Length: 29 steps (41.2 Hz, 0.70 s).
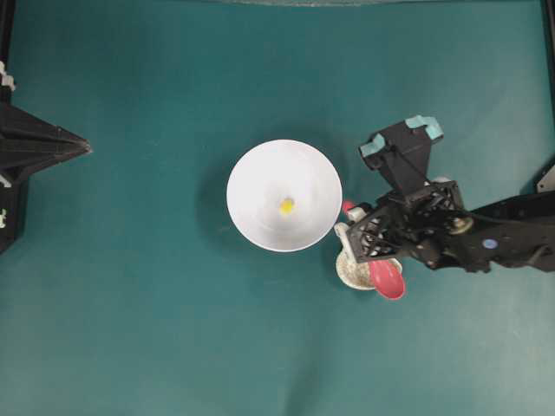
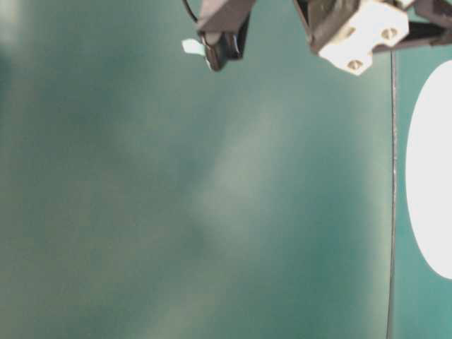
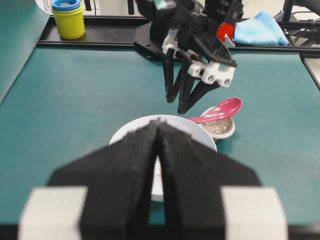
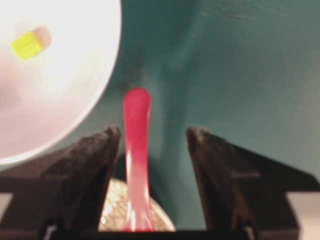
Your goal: Scoop the yellow hexagonal prism block from the bowl with a spoon using the right arm.
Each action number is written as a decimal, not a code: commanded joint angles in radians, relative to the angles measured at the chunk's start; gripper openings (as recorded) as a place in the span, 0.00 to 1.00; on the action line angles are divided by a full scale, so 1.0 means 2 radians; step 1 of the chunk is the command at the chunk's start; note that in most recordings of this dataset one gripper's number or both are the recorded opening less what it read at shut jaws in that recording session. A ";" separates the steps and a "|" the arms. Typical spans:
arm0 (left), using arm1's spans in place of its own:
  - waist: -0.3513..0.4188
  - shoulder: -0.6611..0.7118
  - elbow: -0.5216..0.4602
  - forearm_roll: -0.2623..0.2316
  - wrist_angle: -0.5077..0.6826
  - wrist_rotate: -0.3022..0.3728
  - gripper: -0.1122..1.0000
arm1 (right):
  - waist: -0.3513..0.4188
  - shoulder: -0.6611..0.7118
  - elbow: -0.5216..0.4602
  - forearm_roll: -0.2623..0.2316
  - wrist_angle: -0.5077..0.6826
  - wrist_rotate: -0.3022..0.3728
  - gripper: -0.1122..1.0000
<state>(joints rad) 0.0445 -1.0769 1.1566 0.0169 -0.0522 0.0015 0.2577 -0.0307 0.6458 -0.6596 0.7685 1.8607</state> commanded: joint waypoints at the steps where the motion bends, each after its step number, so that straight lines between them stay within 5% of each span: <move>1: 0.001 0.003 -0.015 0.001 -0.002 -0.001 0.13 | 0.008 -0.028 0.003 -0.018 -0.003 -0.002 0.64; 5: 0.001 0.003 -0.015 0.001 -0.002 -0.001 0.13 | 0.018 -0.041 0.014 -0.050 -0.015 -0.030 0.64; 12: 0.001 0.003 -0.015 0.001 -0.002 -0.001 0.13 | 0.023 -0.054 0.021 -0.076 -0.061 -0.138 0.64; 29: 0.001 0.005 -0.015 0.001 -0.002 -0.002 0.13 | 0.023 -0.066 0.023 -0.072 -0.065 -0.487 0.64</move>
<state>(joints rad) 0.0445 -1.0753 1.1566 0.0153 -0.0522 0.0000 0.3007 -0.1335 0.7010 -0.8023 0.6412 0.9756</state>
